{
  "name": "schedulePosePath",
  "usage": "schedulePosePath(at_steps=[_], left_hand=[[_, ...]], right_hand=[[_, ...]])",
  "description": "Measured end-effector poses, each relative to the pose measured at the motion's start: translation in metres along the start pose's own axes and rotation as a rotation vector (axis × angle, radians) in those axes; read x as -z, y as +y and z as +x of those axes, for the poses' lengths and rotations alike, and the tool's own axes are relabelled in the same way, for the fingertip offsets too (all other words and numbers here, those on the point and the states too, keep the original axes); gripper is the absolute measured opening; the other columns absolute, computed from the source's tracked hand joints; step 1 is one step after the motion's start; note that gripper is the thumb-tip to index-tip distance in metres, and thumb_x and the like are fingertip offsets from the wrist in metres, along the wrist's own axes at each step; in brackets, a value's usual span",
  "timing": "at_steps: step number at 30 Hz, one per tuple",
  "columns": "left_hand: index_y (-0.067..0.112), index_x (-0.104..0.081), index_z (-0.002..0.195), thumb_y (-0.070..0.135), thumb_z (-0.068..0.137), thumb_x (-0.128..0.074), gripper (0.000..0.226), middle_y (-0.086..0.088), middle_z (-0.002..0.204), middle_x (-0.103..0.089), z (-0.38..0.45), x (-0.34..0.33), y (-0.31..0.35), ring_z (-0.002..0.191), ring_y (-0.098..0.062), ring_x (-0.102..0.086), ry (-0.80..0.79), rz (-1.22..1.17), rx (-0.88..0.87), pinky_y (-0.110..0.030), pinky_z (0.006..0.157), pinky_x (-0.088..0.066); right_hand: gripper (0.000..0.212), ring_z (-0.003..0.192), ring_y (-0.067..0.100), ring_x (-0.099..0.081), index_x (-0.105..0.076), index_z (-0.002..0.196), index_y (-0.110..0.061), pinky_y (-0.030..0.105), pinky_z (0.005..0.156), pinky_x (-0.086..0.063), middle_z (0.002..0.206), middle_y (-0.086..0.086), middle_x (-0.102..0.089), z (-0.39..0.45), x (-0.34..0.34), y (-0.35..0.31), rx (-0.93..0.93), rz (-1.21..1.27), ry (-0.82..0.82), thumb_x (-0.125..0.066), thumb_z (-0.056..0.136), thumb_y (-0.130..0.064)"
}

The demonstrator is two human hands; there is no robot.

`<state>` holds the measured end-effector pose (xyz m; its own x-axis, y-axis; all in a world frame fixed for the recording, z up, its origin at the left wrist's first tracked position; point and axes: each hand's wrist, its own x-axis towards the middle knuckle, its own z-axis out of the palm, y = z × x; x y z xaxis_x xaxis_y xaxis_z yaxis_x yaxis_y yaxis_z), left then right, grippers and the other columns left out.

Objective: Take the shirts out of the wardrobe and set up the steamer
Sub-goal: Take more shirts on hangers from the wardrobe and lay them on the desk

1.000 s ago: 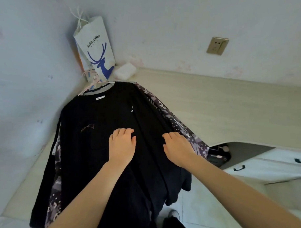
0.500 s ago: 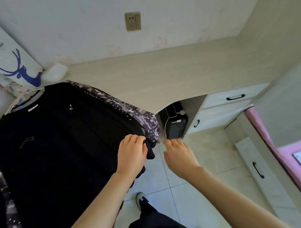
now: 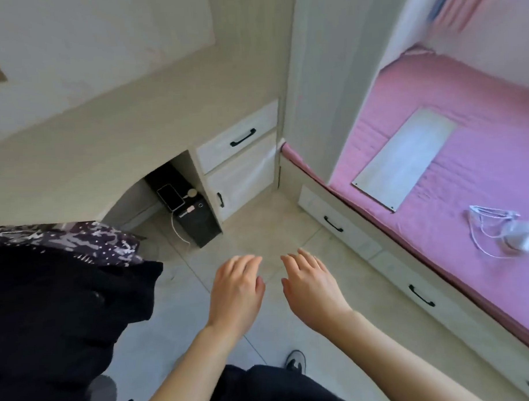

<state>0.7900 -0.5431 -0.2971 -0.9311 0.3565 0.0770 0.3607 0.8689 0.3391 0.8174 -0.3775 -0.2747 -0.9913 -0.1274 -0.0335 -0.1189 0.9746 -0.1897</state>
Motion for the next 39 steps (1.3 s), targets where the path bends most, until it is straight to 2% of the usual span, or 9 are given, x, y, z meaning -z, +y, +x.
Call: schedulePosePath(at_steps=[4, 8, 12, 19, 23, 28, 33, 36, 39], left_hand=[[0.017, -0.059, 0.127, 0.023, 0.089, -0.058, 0.038, 0.003, 0.126, -0.061, 0.022, -0.026, 0.065, 0.12, -0.018, -0.053, -0.065, -0.032, -0.093, -0.035, 0.098, -0.044], [0.016, -0.06, 0.125, 0.025, 0.09, -0.056, 0.037, 0.002, 0.124, -0.062, 0.046, -0.044, 0.115, 0.118, -0.018, -0.055, -0.114, -0.03, -0.223, -0.036, 0.101, -0.044], [0.016, -0.062, 0.122, 0.023, 0.087, -0.057, 0.036, 0.002, 0.118, -0.064, 0.068, -0.059, 0.149, 0.114, -0.019, -0.057, -0.168, -0.011, -0.336, -0.036, 0.1, -0.045], [0.015, -0.065, 0.114, 0.016, 0.083, -0.065, 0.031, 0.003, 0.108, -0.065, 0.118, -0.09, 0.19, 0.104, -0.021, -0.059, -0.249, -0.03, -0.387, -0.037, 0.085, -0.051], [0.017, -0.069, 0.104, 0.015, 0.079, -0.069, 0.025, 0.004, 0.099, -0.066, 0.167, -0.105, 0.214, 0.097, -0.02, -0.062, -0.288, -0.021, -0.428, -0.035, 0.077, -0.053], [0.016, -0.066, 0.114, 0.018, 0.086, -0.061, 0.028, 0.003, 0.108, -0.065, 0.244, -0.115, 0.241, 0.107, -0.019, -0.058, -0.314, -0.013, -0.422, -0.034, 0.088, -0.049], [0.014, -0.062, 0.123, 0.019, 0.089, -0.056, 0.035, 0.0, 0.119, -0.064, 0.325, -0.122, 0.262, 0.116, -0.02, -0.054, -0.281, -0.005, -0.423, -0.035, 0.098, -0.044], [0.013, -0.055, 0.132, 0.021, 0.092, -0.052, 0.041, -0.002, 0.133, -0.058, 0.365, -0.127, 0.273, 0.127, -0.02, -0.048, -0.274, 0.005, -0.404, -0.035, 0.107, -0.037], [0.013, -0.052, 0.136, 0.021, 0.093, -0.051, 0.044, -0.003, 0.138, -0.054, 0.393, -0.131, 0.282, 0.131, -0.019, -0.045, -0.261, 0.002, -0.388, -0.033, 0.11, -0.033]], right_hand=[[0.044, 0.114, 0.029, -0.062, -0.064, 0.115, -0.008, 0.037, 0.095, -0.05, 0.109, 0.005, -0.069, -0.033, 0.012, 0.059, -0.138, 0.037, 0.041, -0.074, 0.075, -0.025], [0.044, 0.116, 0.031, -0.061, -0.063, 0.116, -0.007, 0.039, 0.096, -0.05, 0.111, 0.007, -0.068, -0.058, 0.016, 0.11, -0.274, 0.047, 0.05, -0.073, 0.077, -0.023], [0.04, 0.117, 0.03, -0.057, -0.057, 0.124, -0.006, 0.038, 0.101, -0.045, 0.118, 0.009, -0.064, -0.072, 0.017, 0.149, -0.398, 0.11, 0.064, -0.061, 0.088, -0.022], [0.035, 0.107, 0.029, -0.058, -0.058, 0.12, -0.006, 0.037, 0.096, -0.047, 0.11, 0.009, -0.064, -0.065, 0.015, 0.21, -0.507, 0.14, 0.057, -0.055, 0.087, -0.019], [0.03, 0.107, 0.033, -0.061, -0.063, 0.11, -0.005, 0.04, 0.094, -0.05, 0.101, 0.011, -0.068, -0.035, 0.018, 0.255, -0.537, 0.104, 0.042, -0.061, 0.083, -0.016], [0.033, 0.112, 0.035, -0.061, -0.063, 0.111, -0.004, 0.044, 0.094, -0.051, 0.102, 0.012, -0.069, 0.017, 0.035, 0.313, -0.545, 0.105, 0.043, -0.064, 0.08, -0.015], [0.031, 0.106, 0.035, -0.062, -0.063, 0.107, -0.006, 0.042, 0.092, -0.052, 0.098, 0.01, -0.068, 0.067, 0.051, 0.371, -0.528, 0.092, 0.073, -0.063, 0.076, -0.011], [0.028, 0.103, 0.035, -0.06, -0.062, 0.108, -0.005, 0.043, 0.091, -0.051, 0.099, 0.011, -0.067, 0.093, 0.058, 0.4, -0.512, 0.116, 0.084, -0.059, 0.08, -0.01], [0.027, 0.104, 0.034, -0.059, -0.061, 0.11, -0.006, 0.042, 0.093, -0.05, 0.103, 0.011, -0.066, 0.117, 0.066, 0.426, -0.481, 0.122, 0.08, -0.057, 0.084, -0.011]])
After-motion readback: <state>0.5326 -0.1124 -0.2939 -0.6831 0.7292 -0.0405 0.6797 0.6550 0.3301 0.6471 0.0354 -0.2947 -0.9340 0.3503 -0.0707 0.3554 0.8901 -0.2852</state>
